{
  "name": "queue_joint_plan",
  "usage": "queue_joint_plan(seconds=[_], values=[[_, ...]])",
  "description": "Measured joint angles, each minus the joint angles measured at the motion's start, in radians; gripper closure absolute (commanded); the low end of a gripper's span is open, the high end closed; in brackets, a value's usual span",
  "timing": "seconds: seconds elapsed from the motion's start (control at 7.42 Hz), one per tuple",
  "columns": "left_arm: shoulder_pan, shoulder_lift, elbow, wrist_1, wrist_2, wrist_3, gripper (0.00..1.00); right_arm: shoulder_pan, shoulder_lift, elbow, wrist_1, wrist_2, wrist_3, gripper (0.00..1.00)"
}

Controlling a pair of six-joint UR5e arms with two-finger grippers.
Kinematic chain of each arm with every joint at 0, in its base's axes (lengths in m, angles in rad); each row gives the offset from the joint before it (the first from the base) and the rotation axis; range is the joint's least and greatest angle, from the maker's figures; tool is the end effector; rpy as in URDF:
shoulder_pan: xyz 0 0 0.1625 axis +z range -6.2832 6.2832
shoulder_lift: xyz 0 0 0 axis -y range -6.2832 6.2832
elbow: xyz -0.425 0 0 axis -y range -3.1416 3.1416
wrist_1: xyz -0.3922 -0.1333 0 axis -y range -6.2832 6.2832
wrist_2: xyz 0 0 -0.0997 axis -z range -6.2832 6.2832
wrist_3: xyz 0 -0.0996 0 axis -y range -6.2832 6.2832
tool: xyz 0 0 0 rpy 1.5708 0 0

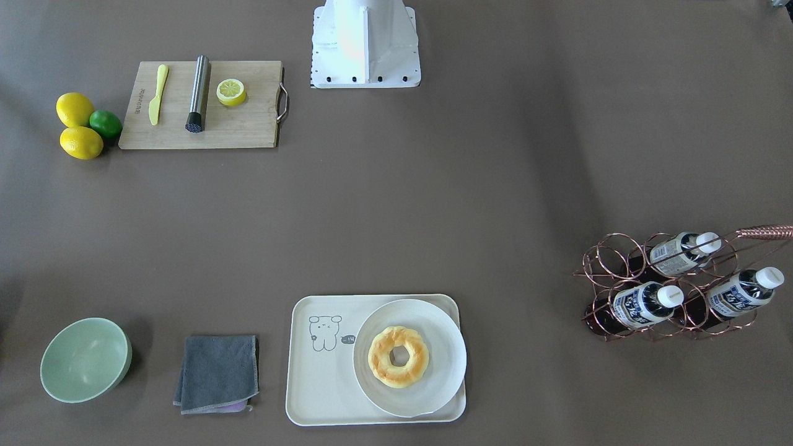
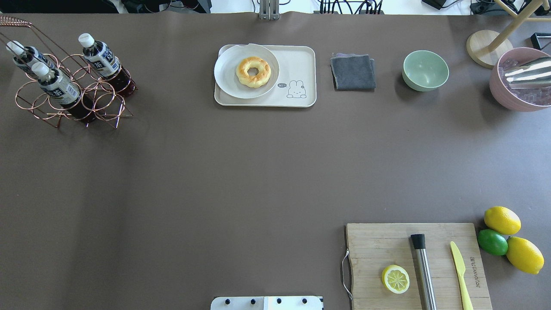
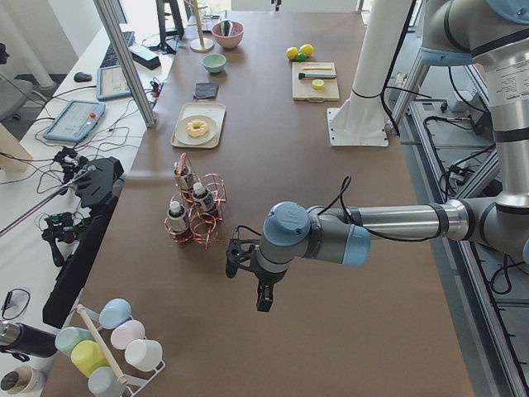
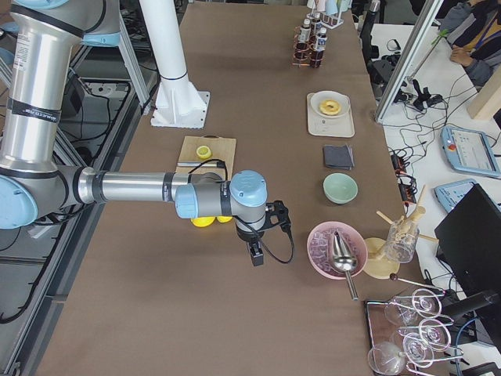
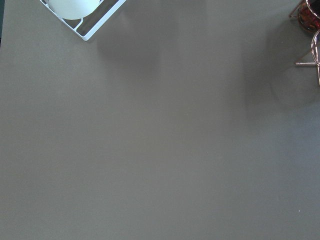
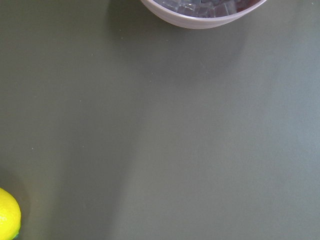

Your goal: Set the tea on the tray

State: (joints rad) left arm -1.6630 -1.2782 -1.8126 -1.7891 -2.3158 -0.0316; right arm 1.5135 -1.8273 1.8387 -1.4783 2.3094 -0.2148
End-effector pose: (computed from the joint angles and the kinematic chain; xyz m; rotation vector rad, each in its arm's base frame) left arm -0.1004 -0.3720 0.6449 0.1821 0.7380 -0.0554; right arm 0.0437 -0.3943 0.6320 0.1575 -0.7306 -0.2977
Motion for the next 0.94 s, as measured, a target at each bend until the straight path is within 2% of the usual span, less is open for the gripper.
queue_joint_plan(seconds=[0.94], values=[[0.004,-0.002,0.024,-0.063,0.000,0.000,0.03,-0.001,0.004,-0.008,-0.003,0.010,0.001,0.00]])
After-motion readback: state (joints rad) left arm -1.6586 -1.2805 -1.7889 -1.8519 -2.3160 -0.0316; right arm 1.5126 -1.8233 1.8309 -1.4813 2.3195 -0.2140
